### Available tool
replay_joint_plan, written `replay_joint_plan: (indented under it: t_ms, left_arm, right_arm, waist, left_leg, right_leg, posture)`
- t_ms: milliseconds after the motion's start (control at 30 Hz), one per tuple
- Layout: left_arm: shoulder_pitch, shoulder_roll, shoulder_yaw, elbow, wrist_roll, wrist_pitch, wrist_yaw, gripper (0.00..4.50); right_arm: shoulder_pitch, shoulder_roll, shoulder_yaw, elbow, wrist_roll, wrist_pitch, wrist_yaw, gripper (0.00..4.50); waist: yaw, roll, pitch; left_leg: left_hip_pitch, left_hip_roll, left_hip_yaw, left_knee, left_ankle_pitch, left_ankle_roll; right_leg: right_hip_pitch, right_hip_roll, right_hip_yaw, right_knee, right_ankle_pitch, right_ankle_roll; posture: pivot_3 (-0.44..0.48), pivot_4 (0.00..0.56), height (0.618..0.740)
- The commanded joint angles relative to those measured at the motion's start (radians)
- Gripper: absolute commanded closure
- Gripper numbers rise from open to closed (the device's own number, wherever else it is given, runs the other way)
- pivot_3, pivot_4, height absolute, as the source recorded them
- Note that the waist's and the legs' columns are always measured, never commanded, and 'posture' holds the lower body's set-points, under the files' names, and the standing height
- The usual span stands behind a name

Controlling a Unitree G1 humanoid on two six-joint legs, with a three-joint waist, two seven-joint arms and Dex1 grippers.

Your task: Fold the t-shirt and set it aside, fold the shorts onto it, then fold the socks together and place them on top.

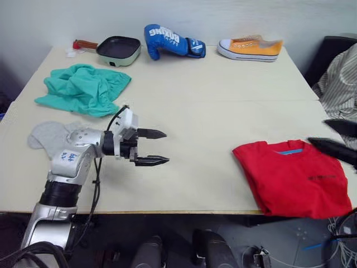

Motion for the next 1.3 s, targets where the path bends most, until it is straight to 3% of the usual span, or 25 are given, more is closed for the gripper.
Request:
replay_joint_plan:
  t_ms: [33, 200, 367, 467, 600, 733, 833, 1200, 1233, 1300]
  left_arm:
    - [0.075, 0.072, 0.099, -0.056, 0.035, -0.010, 0.093, 0.00]
    - [-0.012, 0.134, 0.107, 0.182, 0.238, -0.236, 0.273, 0.00]
    - [-0.293, 0.144, -0.059, 0.639, 0.488, -0.534, 0.327, 0.00]
    - [-0.472, 0.106, -0.149, 0.931, 0.639, -0.698, 0.482, 0.00]
    - [-0.604, 0.068, -0.254, 1.161, 0.794, -0.772, 0.660, 0.00]
    - [-0.662, 0.045, -0.307, 1.266, 0.876, -0.775, 0.766, 0.00]
    - [-0.688, 0.033, -0.303, 1.300, 0.890, -0.764, 0.819, 0.59]
    - [-0.712, 0.035, -0.260, 1.334, 0.889, -0.708, 0.849, 4.24]
    - [-0.712, 0.034, -0.252, 1.335, 0.884, -0.704, 0.845, 4.47]
    - [-0.711, 0.033, -0.238, 1.335, 0.875, -0.699, 0.835, 4.47]
  right_arm:
    - [-0.051, 0.063, 0.067, -0.152, 0.133, -0.008, -0.120, 0.07]
    - [-0.058, 0.114, 0.160, -0.231, 0.219, -0.029, -0.221, 0.07]
    - [-0.067, 0.116, 0.232, -0.258, 0.239, -0.062, -0.282, 0.07]
    - [-0.059, 0.119, 0.250, -0.264, 0.223, -0.091, -0.315, 0.07]
    - [-0.016, 0.119, 0.255, -0.292, 0.204, -0.124, -0.339, 0.07]
    - [0.034, 0.127, 0.234, -0.313, 0.204, -0.156, -0.369, 0.07]
    - [0.071, 0.126, 0.228, -0.331, 0.206, -0.178, -0.383, 0.00]
    - [0.097, 0.084, 0.203, -0.363, 0.272, -0.218, -0.426, 0.00]
    - [0.100, 0.080, 0.202, -0.367, 0.277, -0.220, -0.430, 0.00]
    - [0.106, 0.072, 0.200, -0.373, 0.289, -0.225, -0.435, 0.00]
  waist:
    - [0.005, 0.000, 0.000]
    - [0.029, 0.000, 0.000]
    - [0.036, -0.001, 0.000]
    - [0.039, -0.002, 0.000]
    - [0.040, -0.003, 0.000]
    - [0.029, -0.007, 0.002]
    - [0.027, -0.009, 0.002]
    - [0.019, -0.010, 0.003]
    - [0.019, -0.011, 0.003]
    - [0.019, -0.011, 0.003]
  left_leg:
    - [0.000, 0.000, 0.000, 0.000, 0.000, 0.000]
    - [-0.001, -0.001, -0.003, 0.001, -0.001, 0.002]
    - [-0.002, -0.003, -0.003, 0.001, -0.001, 0.004]
    - [-0.003, -0.003, -0.002, 0.001, -0.002, 0.005]
    - [-0.004, -0.003, 0.002, 0.001, -0.003, 0.008]
    - [-0.005, -0.003, 0.006, 0.001, -0.004, 0.010]
    - [-0.005, -0.003, 0.006, 0.003, -0.004, 0.010]
    - [-0.004, -0.003, 0.006, 0.003, -0.004, 0.010]
    - [-0.004, -0.003, 0.006, 0.003, -0.004, 0.010]
    - [-0.004, -0.003, 0.006, 0.003, -0.004, 0.010]
  right_leg:
    - [0.000, 0.000, 0.000, 0.000, 0.000, 0.000]
    - [0.002, -0.002, -0.001, -0.004, 0.000, 0.000]
    - [0.001, -0.003, -0.001, -0.004, 0.000, 0.001]
    - [0.001, -0.002, -0.002, -0.002, 0.001, 0.002]
    - [0.000, -0.002, -0.004, -0.002, 0.002, 0.003]
    - [-0.001, -0.003, -0.005, -0.003, 0.002, 0.004]
    - [-0.001, -0.003, -0.004, -0.003, 0.003, 0.006]
    - [-0.001, -0.003, -0.004, -0.003, 0.003, 0.006]
    - [-0.001, -0.004, -0.004, -0.003, 0.003, 0.006]
    - [-0.001, -0.003, -0.004, -0.003, 0.003, 0.006]
  posture:
    - [0.000, 0.150, 0.740]
    - [0.000, 0.150, 0.740]
    - [0.000, 0.150, 0.740]
    - [0.000, 0.150, 0.740]
    - [0.000, 0.150, 0.740]
    - [0.000, 0.150, 0.740]
    - [0.000, 0.150, 0.740]
    - [0.000, 0.150, 0.740]
    - [0.000, 0.150, 0.740]
    - [0.000, 0.150, 0.740]
